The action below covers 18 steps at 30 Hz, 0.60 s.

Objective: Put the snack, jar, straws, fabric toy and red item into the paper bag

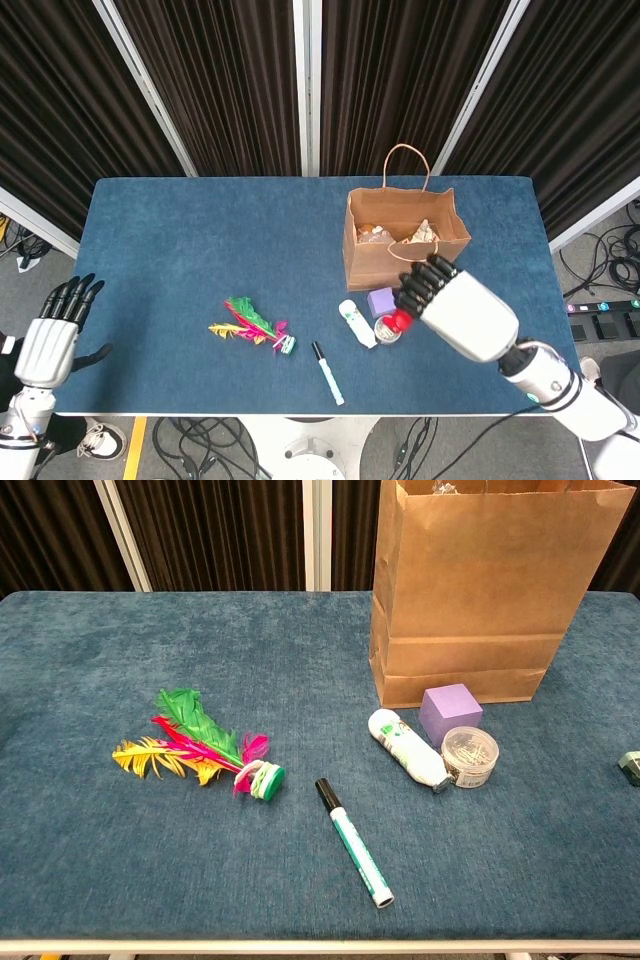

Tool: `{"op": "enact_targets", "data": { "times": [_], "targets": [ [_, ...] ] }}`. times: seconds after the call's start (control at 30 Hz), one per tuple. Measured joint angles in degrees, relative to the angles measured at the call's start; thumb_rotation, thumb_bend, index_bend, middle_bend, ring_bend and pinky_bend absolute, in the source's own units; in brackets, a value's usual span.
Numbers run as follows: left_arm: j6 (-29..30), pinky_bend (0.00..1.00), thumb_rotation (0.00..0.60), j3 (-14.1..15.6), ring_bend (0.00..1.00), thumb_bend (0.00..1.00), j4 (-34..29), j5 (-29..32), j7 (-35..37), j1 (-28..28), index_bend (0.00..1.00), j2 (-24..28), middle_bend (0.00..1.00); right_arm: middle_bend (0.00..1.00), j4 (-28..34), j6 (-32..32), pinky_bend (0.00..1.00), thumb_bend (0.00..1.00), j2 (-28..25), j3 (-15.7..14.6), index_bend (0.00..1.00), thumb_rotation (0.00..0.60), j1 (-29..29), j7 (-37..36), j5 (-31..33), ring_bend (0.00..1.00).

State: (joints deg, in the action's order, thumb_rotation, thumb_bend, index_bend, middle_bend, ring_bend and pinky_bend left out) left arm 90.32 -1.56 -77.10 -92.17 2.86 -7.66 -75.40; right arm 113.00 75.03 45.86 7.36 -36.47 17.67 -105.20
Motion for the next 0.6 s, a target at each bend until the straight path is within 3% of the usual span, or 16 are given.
{"op": "enact_targets", "data": {
  "times": [0.13,0.23,0.4,0.6],
  "targets": [
    [-0.1,0.13,0.6,-0.1,0.01,0.1,0.0,0.0,0.2,-0.1,0.11,0.2,0.16,0.45,2.2,-2.0,0.4,0.19,-1.6,5.6,0.57,0.6,-2.8,1.7,6.1,0.35],
    [-0.3,0.13,0.6,0.0,0.01,0.1,0.2,0.1,0.4,-0.1,0.11,0.1,0.16,0.45,1.9,-3.8,0.4,0.19,-1.5,7.7,0.57,0.6,-4.3,2.9,10.8,0.35],
    [-0.8,0.13,0.6,-0.1,0.01,0.1,0.6,0.2,1.0,-0.4,0.11,0.1,0.16,0.45,-2.2,-7.7,0.4,0.19,0.9,9.2,0.57,0.6,-6.2,4.5,19.1,0.35],
    [-1.4,0.13,0.6,-0.1,0.01,0.1,1.0,0.5,1.3,-0.6,0.11,0.1,0.16,0.45,-11.3,-12.8,0.4,0.19,7.9,9.7,0.57,0.6,-8.4,4.9,28.4,0.35]
  ]
}}
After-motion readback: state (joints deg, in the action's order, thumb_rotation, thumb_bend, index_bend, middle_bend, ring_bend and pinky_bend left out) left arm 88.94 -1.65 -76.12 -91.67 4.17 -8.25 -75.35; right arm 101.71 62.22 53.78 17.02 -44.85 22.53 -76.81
